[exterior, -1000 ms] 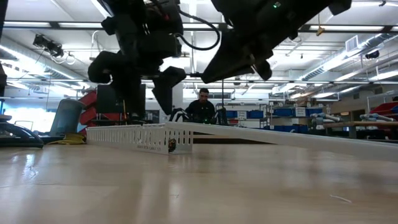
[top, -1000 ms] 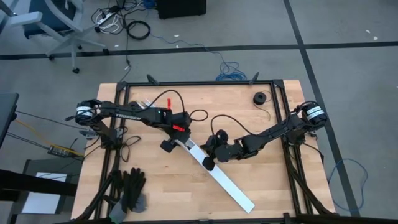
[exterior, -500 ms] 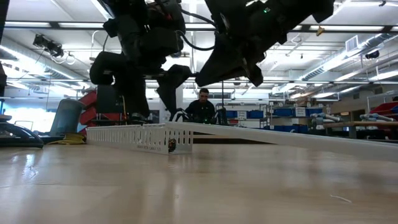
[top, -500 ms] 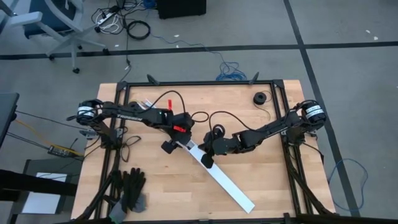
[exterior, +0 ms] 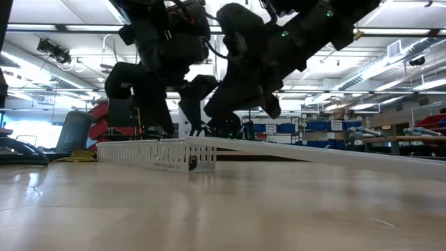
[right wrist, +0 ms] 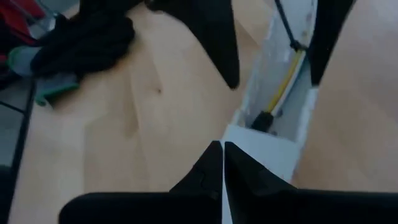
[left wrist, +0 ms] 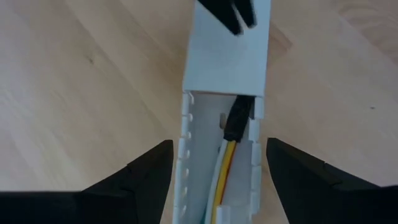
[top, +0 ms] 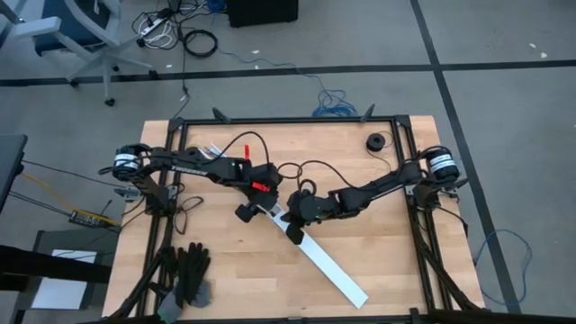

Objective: Ziptie cables
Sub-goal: Close the white cable duct

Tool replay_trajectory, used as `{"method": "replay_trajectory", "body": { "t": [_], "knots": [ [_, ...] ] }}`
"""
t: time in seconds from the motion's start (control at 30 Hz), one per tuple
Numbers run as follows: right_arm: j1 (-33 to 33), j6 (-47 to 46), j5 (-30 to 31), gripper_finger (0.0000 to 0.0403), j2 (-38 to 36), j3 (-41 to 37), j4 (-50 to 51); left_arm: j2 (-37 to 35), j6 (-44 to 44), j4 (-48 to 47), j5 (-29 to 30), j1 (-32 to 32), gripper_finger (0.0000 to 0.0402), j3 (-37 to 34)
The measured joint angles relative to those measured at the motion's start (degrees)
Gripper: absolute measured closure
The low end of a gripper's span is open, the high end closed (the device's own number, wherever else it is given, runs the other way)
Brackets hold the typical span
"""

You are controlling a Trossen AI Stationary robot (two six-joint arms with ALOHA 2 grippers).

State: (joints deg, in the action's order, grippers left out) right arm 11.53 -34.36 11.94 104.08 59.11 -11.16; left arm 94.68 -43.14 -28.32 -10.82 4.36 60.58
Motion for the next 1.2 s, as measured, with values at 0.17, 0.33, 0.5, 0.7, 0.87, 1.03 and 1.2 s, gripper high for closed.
{"method": "replay_trajectory", "body": {
  "t": [0.17, 0.33, 0.5, 0.7, 0.87, 1.03, 1.2],
  "knots": [
    [0.00, 0.19, 0.86, 0.0403, 0.01, -0.02, 0.09, 0.83, 0.10, -0.79, -0.03, 0.02, 0.0167, 0.11],
    [0.00, -0.47, -0.01, 0.0403, 0.01, -0.02, 0.85, 2.27, 0.21, -1.20, -0.02, 0.00, 0.0167, 0.04],
    [0.00, -0.54, -0.26, 0.0403, 0.01, -0.02, 0.86, 2.53, 0.25, -0.46, 0.01, 0.00, 0.0167, 0.04],
    [0.00, -0.51, -0.70, 0.0403, 0.01, -0.02, 0.83, 2.53, 0.11, 0.36, 0.27, 0.00, 0.0168, 0.04],
    [0.00, -0.49, -0.70, 0.0403, 0.01, -0.02, 0.87, 2.53, 0.12, 0.40, 0.89, 0.00, 0.0168, 0.04],
    [0.00, -0.47, -0.70, 0.0402, 0.01, -0.02, 0.90, 2.53, 0.12, 1.85, 1.26, 0.02, 0.0168, 0.04],
    [0.00, -0.45, -0.70, 0.0402, -0.01, -0.02, 0.90, 2.53, 0.01, 2.30, 2.79, 0.00, 0.0168, 0.04]
  ]
}}
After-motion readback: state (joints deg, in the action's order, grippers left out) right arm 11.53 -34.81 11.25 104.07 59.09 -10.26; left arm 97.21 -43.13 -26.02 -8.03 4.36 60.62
